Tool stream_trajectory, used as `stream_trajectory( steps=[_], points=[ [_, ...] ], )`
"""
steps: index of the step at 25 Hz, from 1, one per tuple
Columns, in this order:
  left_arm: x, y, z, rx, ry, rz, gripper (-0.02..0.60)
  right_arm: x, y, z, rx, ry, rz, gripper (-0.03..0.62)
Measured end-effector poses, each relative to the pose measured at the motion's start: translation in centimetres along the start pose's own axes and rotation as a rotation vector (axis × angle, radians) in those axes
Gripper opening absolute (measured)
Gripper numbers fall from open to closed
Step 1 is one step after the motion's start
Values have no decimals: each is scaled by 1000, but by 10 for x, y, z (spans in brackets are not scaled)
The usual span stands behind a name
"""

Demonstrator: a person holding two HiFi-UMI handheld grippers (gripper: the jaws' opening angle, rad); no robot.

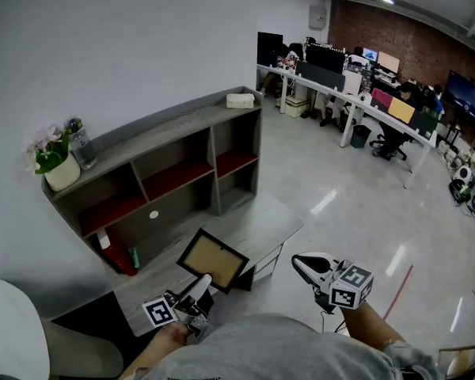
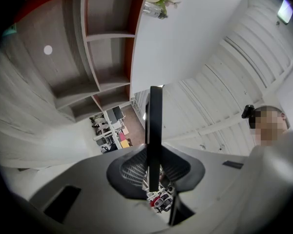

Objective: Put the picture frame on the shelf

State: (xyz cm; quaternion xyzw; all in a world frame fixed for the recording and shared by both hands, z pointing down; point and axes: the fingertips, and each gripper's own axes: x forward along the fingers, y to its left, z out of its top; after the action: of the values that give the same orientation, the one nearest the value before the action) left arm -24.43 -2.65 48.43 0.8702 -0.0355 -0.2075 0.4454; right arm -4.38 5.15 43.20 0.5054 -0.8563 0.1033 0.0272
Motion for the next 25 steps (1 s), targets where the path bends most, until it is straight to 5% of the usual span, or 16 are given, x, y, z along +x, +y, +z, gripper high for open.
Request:
stream_trajectory(
  steps=[14, 25],
  points=[
    [9, 51, 35, -22, -18, 49, 83, 61, -47, -6, 34, 33, 33, 9],
    [84, 96, 52, 41, -131, 130, 83, 110, -159, -2, 36, 37, 200, 9]
  ],
)
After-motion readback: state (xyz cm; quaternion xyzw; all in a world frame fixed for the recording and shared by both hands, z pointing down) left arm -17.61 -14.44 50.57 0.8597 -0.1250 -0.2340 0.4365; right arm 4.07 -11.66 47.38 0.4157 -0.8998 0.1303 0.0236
